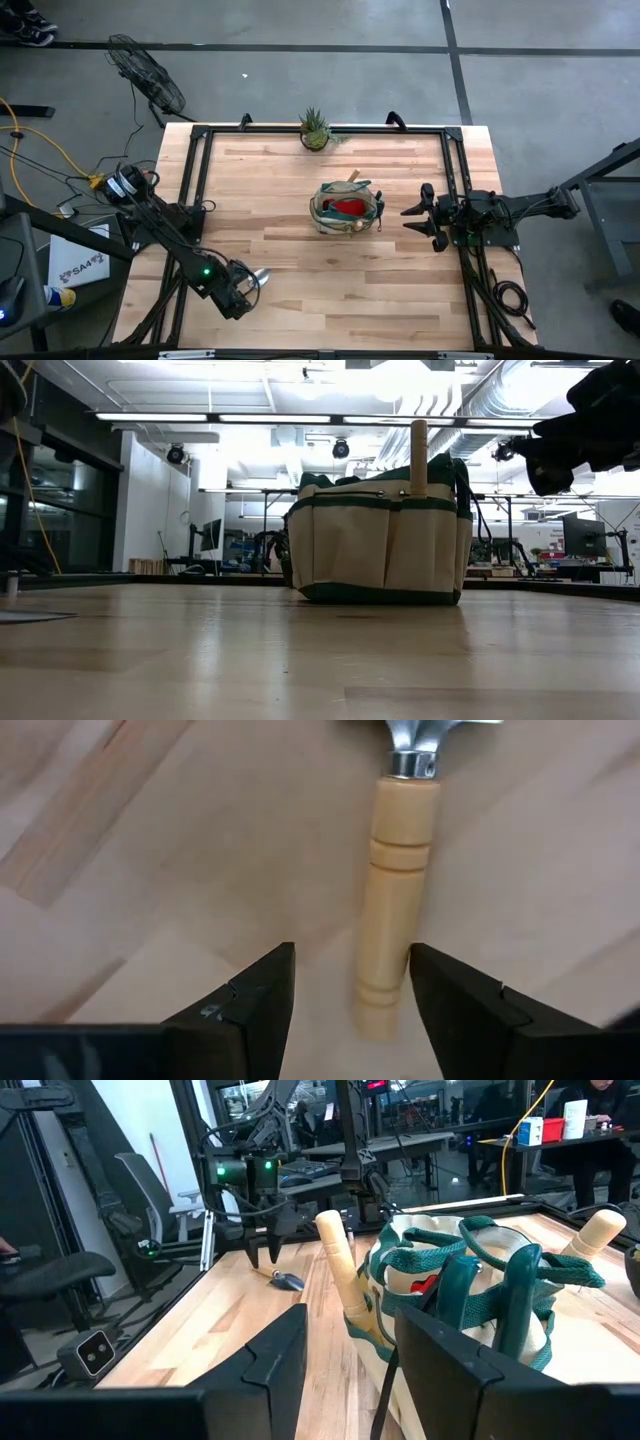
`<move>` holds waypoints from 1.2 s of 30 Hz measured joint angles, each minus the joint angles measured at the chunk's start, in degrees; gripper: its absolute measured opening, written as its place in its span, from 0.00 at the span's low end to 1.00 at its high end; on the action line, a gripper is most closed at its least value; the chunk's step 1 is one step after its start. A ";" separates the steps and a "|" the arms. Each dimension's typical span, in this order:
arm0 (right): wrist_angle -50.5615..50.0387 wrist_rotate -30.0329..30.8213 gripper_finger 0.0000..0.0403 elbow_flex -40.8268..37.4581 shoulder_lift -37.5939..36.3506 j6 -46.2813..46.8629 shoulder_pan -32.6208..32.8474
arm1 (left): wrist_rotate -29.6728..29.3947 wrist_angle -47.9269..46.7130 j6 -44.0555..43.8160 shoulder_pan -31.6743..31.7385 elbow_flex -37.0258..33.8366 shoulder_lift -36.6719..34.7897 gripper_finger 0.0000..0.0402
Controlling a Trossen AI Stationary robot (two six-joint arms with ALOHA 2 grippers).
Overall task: Pick & Place Garden tools in Gardening bag
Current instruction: Put the light brown trowel into the light brown gardening bag
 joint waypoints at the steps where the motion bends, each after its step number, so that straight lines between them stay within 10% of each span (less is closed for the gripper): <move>1: 0.02 0.00 0.36 0.00 0.00 0.00 0.00 | 0.00 -0.03 -0.06 0.00 0.00 0.58 0.48; 13: 0.04 0.00 0.36 -0.02 0.02 0.00 0.00 | -0.23 -0.52 3.60 -0.02 0.22 2.21 0.47; 25: 0.04 0.00 0.36 -0.04 0.02 0.00 0.00 | -0.42 -1.30 10.69 -0.02 0.04 2.23 0.13; 36: 0.04 0.00 0.36 -0.07 0.02 0.00 0.00 | 0.46 3.26 14.05 0.04 1.41 1.50 0.13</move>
